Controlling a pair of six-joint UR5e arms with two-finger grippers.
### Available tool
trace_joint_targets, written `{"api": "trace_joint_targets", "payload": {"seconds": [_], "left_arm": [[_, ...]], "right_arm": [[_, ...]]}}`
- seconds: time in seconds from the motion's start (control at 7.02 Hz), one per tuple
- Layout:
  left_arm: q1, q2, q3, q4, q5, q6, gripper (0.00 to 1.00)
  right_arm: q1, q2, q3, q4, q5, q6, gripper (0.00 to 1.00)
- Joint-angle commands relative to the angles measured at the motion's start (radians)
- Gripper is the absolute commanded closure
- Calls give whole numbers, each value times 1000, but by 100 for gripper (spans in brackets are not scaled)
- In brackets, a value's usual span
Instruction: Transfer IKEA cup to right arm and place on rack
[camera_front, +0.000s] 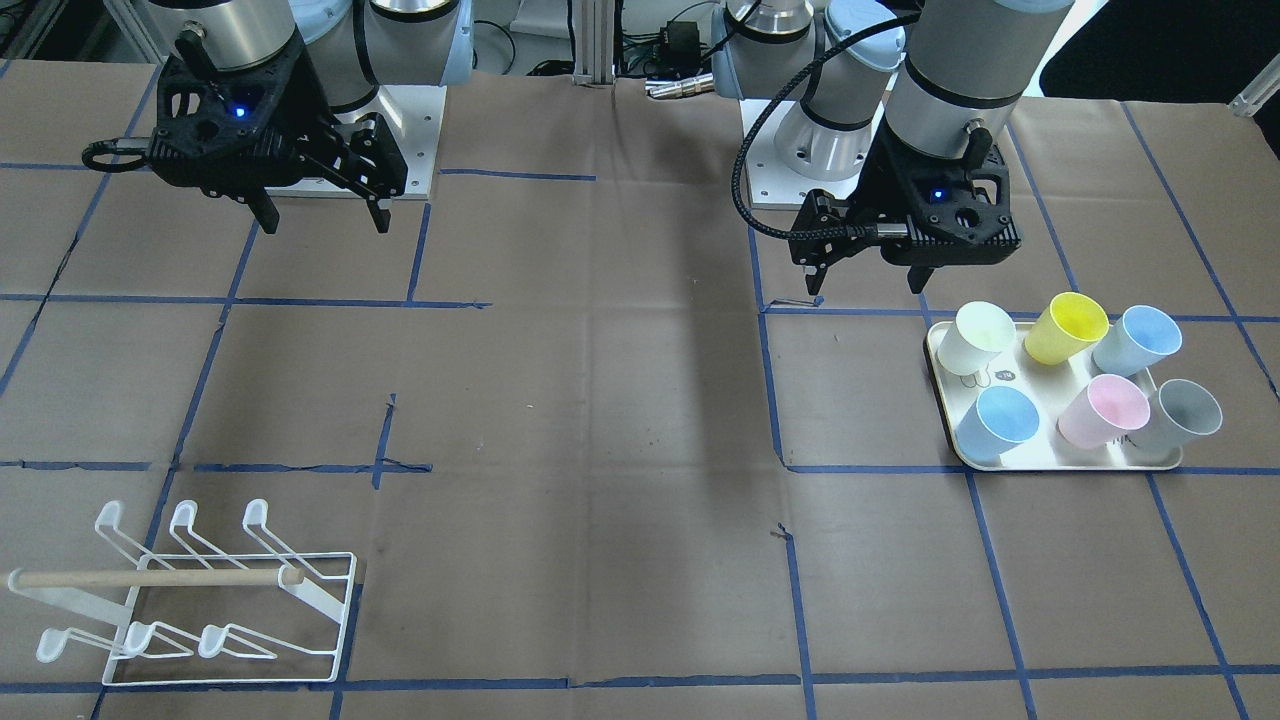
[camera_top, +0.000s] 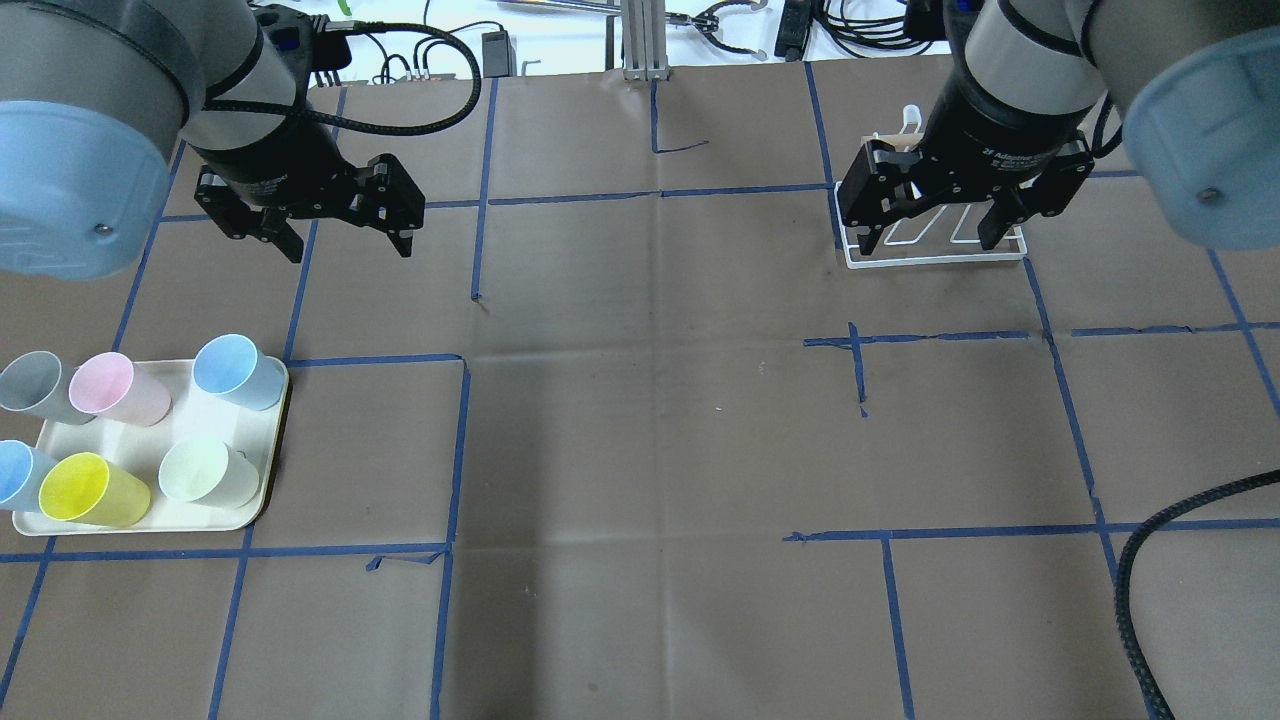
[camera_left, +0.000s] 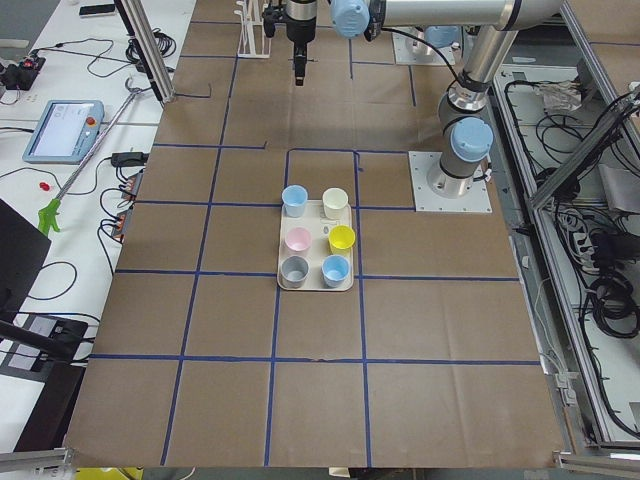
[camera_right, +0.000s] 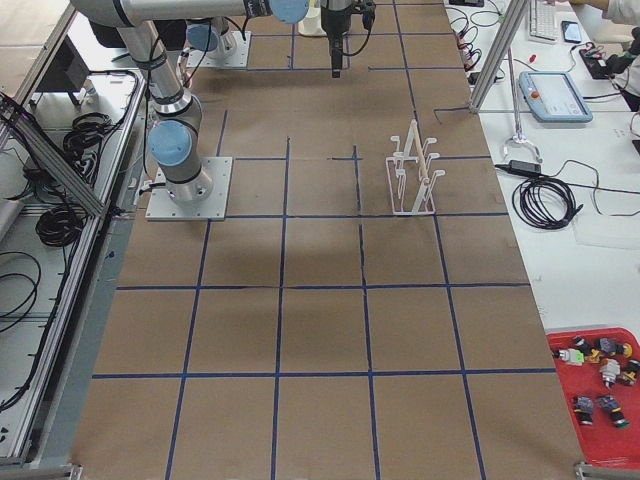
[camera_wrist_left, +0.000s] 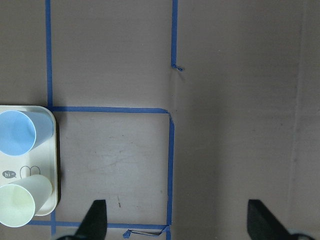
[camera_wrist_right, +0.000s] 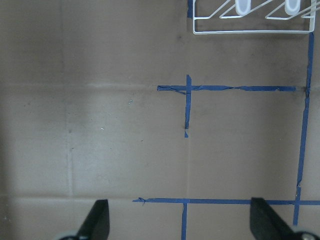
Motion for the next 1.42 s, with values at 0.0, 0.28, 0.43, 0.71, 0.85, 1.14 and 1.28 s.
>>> {"api": "trace_joint_targets", "payload": {"seconds": [0.0,0.28,0.43,0.71,0.85,1.14,1.28], "left_arm": [[0,0,0,-1,0,0,0],[0,5,-3,-1,0,0,0],[0,3,-3,-1,0,0,0],[0,11,-6,-1,3,6,0],[3,11,-6,-2,3,18,0],[18,14,-9,-10,5,40,0],[46,15,-12,-11,5,79,0]], "right_arm": [[0,0,-2,-2,1,0,0],[0,1,-2,-2,2,2,0],[1,0,-2,-2,2,2,0],[0,1,-2,-3,5,2,0],[1,1,-2,-3,5,2,0],[0,1,-2,-3,5,2,0],[1,1,-2,-3,7,2,0]]}}
